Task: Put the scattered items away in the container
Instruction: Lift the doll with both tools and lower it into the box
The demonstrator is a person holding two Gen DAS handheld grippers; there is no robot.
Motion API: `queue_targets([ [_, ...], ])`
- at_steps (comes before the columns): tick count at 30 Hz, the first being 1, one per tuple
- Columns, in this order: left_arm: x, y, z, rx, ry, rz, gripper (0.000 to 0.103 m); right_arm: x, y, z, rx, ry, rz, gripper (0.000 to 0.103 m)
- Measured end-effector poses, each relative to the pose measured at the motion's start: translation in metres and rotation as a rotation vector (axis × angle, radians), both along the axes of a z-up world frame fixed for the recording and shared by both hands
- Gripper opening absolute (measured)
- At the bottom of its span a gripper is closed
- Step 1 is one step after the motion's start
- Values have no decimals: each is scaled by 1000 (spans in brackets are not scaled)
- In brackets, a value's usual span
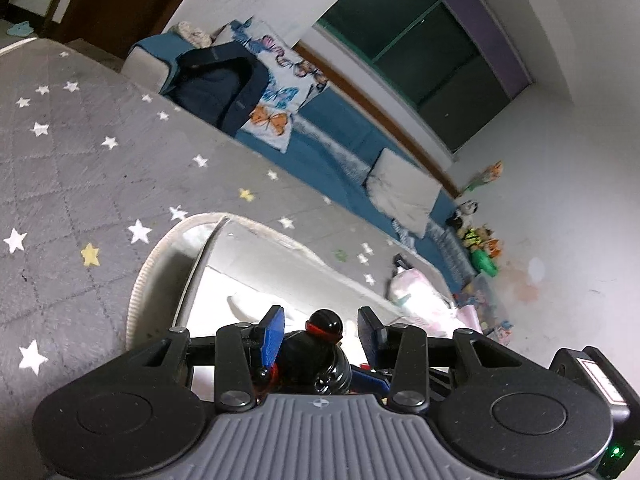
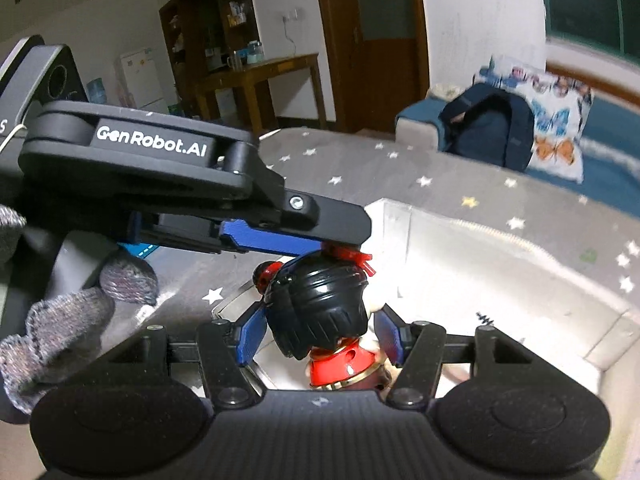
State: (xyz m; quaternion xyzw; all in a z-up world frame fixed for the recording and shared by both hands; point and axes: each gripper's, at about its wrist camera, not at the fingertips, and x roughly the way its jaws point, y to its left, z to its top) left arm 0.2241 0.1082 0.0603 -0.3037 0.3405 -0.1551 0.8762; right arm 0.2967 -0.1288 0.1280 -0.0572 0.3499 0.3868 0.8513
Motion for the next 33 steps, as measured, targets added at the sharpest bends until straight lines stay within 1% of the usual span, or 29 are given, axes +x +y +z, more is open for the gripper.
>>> queue_targets([
  [6,12,-6,-10,35,31,-18,43,16,-9,-16,43,103,7,60],
  [10,17,-8,-17,47,53,-32,43,20,-12,-25,37,147,1,60],
  [17,22,-13,-26,79,75,-32,43,16,-13,-31,-3,153,1,60],
  [22,22,-18,-28,132,75,-36,42,16,0,-34,-57,153,0,60],
  [27,20,-22,-27,179,72,-35,42,15,9,-34,-91,147,3,60],
  [33,17,-22,-27,196,71,-37,42,13,13,-35,-110,151,-4,61],
])
